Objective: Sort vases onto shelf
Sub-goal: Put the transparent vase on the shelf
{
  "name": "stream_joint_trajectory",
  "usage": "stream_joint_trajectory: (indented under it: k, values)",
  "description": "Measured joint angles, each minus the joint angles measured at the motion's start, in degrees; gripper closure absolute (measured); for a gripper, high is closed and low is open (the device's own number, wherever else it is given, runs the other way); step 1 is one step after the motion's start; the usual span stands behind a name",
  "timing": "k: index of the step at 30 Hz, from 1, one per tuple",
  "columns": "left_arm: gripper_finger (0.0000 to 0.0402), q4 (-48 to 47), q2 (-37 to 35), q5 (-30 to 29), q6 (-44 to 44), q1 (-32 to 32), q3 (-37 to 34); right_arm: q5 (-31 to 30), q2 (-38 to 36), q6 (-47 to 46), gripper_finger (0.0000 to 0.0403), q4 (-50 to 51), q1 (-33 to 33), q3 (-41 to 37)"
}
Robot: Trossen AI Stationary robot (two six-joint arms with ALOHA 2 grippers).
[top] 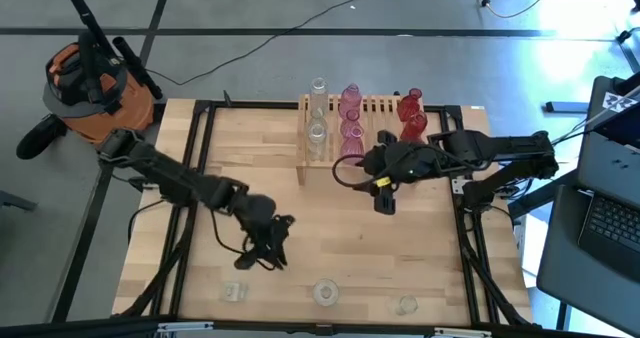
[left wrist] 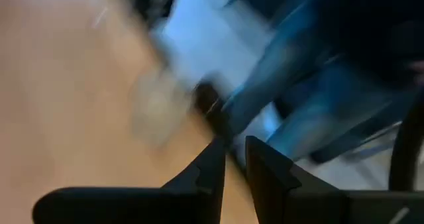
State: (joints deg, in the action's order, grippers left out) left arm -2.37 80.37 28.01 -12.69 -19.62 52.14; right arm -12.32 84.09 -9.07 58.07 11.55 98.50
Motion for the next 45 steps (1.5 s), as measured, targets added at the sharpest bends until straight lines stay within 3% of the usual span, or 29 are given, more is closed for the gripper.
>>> stream_joint_trajectory:
  k: [3, 7, 10, 14, 16, 18, 19, 21, 23, 25, 28, 33, 36, 45]
  values:
    - [0.0349, 13.05, 0.27, 0.40, -2.31, -1.76, 0.00, -1.38, -0.58, -2.59, 0.0182, -0.37, 1.73, 0.01]
    - [0.0349, 23.80, 0.25, -19.36, -6.78, -5.93, 0.03, -9.38, -1.03, -3.77, 0.0182, -0.75, 6.32, 0.04]
    - [0.0349, 29.30, 0.27, -40.16, -9.67, -8.70, 0.00, -14.79, -1.00, -1.19, 0.0182, -0.53, 9.50, 0.04]
    - [0.0350, 42.49, 0.27, -68.28, -8.70, -13.38, 0.00, -14.73, -1.00, 5.40, 0.0182, 0.13, 11.75, 0.04]
    - [0.0356, 52.18, 1.38, -86.45, -2.81, -15.76, 1.01, -14.04, -1.04, 7.30, 0.0182, 1.33, 12.91, 0.04]
    - [0.0367, 59.57, 3.48, -109.77, 5.57, -18.40, 4.93, -14.35, -1.22, 9.26, 0.0182, 2.47, 14.42, 0.04]
    - [0.0374, 60.50, 4.74, -117.32, 8.53, -19.11, 7.20, -15.01, -1.32, 9.68, 0.0182, 3.09, 15.09, 0.04]
    - [0.0391, 60.30, 5.69, -117.07, 12.62, -17.22, 9.48, -15.99, -1.48, 9.78, 0.0182, 4.15, 16.68, 0.04]
    - [0.0399, 58.93, 7.43, -118.16, 7.18, -14.95, 12.14, -16.44, -1.56, 9.78, 0.0182, 4.38, 18.15, 0.04]
    - [0.0398, 57.13, 8.93, -115.05, 5.20, -12.94, 13.24, -16.76, -2.18, 9.76, 0.0182, 4.41, 19.72, 0.04]
    - [0.0399, 50.07, 9.49, -99.22, 3.00, -12.94, 13.38, -17.89, -3.18, 8.58, 0.0182, 4.33, 22.16, 0.04]
    - [0.0401, 25.28, 9.99, -64.67, -23.22, -10.21, 12.85, -23.67, -4.54, 7.95, 0.0182, 4.19, 26.47, 0.04]
    - [0.0401, 15.81, 12.98, -46.34, -29.08, -10.44, 12.79, -26.68, -5.35, 7.44, 0.0182, 4.04, 28.39, 0.04]
    - [0.0383, 10.57, 22.78, -27.62, -29.18, -14.38, 12.76, -29.63, -5.62, 6.40, 0.0182, 3.41, 29.84, 0.04]
